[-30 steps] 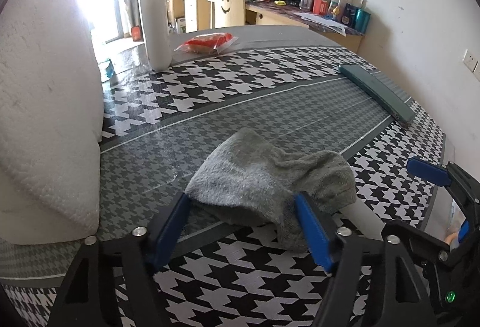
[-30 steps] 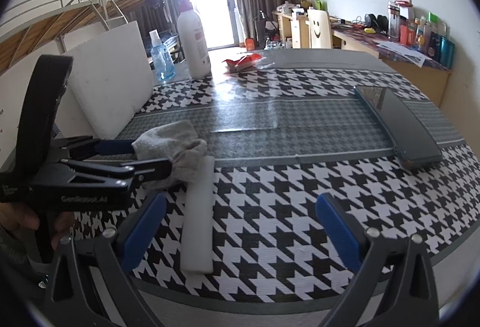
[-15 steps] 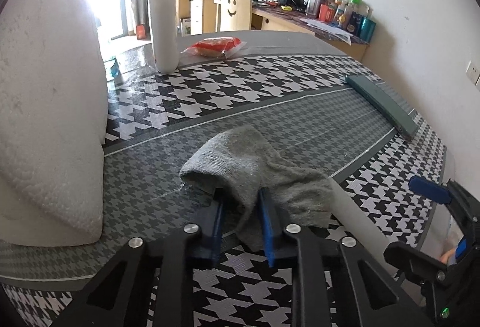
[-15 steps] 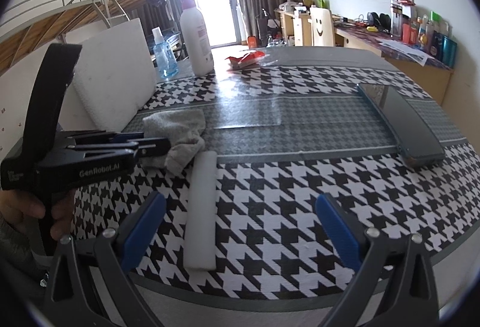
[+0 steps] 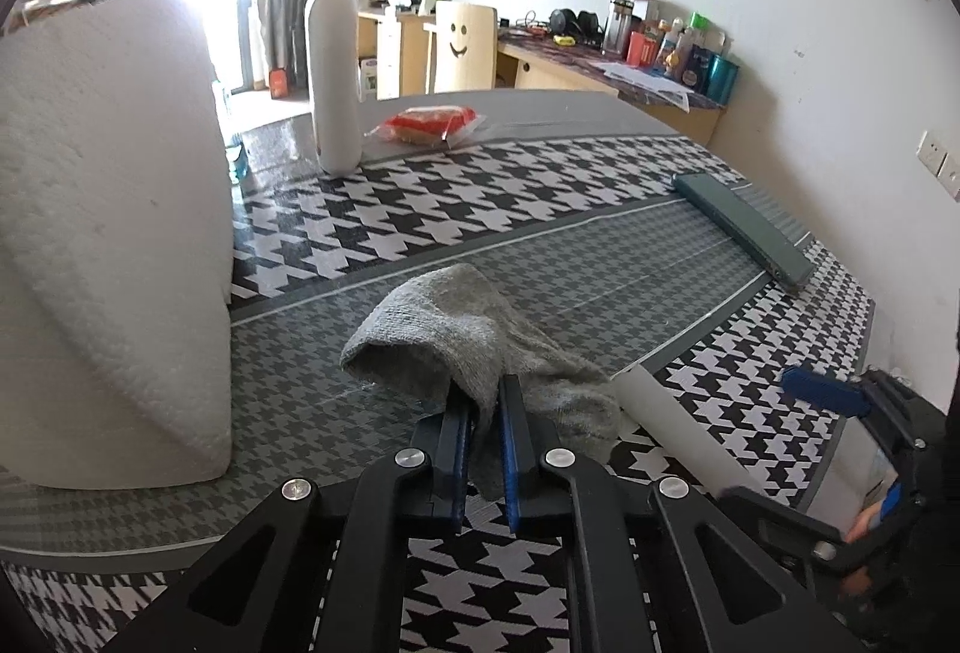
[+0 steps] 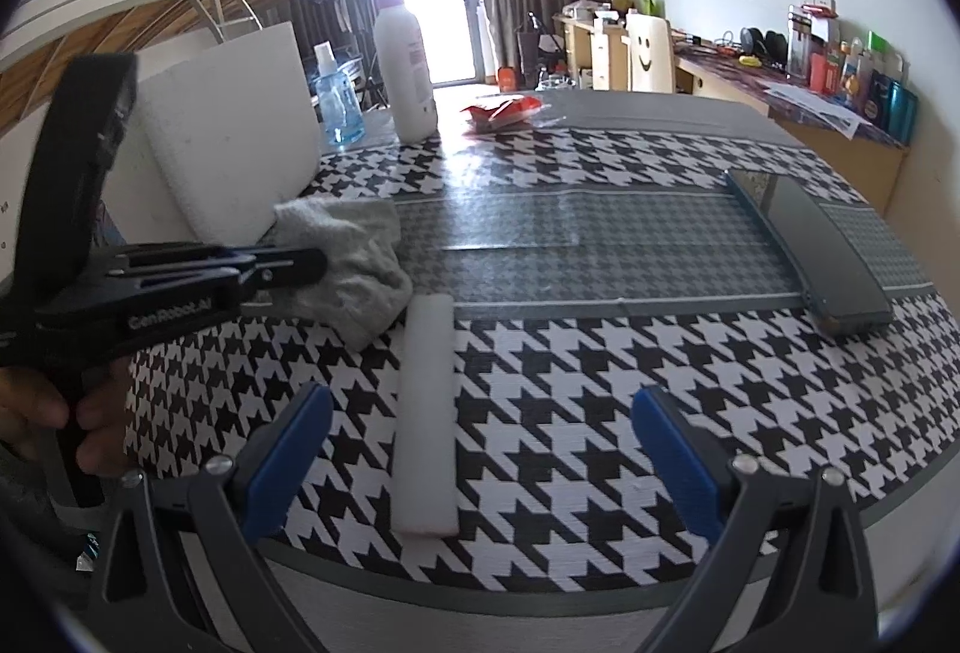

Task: Organize soft objects
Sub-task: 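Close the right tool on the white foam bar while the left tool holds the sock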

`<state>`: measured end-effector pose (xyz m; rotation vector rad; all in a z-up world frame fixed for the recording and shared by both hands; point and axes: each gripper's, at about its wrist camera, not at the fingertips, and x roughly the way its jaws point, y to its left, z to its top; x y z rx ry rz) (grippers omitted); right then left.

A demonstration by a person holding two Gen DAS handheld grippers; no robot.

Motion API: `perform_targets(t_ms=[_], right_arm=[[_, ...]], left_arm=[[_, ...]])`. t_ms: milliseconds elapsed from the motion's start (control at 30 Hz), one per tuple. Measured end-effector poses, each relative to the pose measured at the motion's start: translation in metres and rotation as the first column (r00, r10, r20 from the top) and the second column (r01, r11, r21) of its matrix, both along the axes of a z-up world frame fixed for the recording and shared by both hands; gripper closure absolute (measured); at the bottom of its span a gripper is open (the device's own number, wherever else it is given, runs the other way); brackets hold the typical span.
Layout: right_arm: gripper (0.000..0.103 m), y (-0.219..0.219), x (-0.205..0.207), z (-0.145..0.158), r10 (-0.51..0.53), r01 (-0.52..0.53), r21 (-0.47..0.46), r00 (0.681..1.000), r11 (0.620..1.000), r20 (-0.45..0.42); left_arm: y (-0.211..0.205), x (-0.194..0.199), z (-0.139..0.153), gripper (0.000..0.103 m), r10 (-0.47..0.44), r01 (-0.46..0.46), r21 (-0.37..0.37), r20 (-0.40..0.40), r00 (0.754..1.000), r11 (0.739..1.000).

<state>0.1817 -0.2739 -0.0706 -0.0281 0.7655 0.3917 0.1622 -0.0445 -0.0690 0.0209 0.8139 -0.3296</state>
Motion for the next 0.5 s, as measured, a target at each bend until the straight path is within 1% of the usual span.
perform_targets(t_ms=[100,233,300,333,500], right_arm=[[0.012,0.006,-0.001,-0.001,0.009,-0.009,-0.016,1.0,1.0,-0.011],[0.026,0.014,-0.001,-0.003,0.02,-0.021,-0.042,1.0,0.999,-0.023],[0.03,0.018,-0.001,-0.004,0.021,-0.022,-0.052,0.999,0.998,-0.035],[0.035,0.019,-0.001,-0.005,0.018,-0.02,-0.06,0.999,0.998,-0.045],[0.044,0.024,-0.003,-0.005,0.014,-0.018,-0.085,0.999,0.996,-0.052]], left_arm=[[0.002,-0.004,0.005,0.093,0.004,-0.004,0.006,0.021,1.0,1.0],[0.006,-0.007,0.008,0.093,0.014,-0.014,0.002,0.029,0.999,1.0],[0.007,-0.008,0.009,0.093,0.016,-0.016,0.004,0.036,0.999,1.0],[0.007,-0.009,0.01,0.093,0.014,-0.014,0.005,0.038,0.999,1.0],[0.007,-0.015,0.011,0.093,0.0,0.0,0.001,0.044,0.999,1.0]])
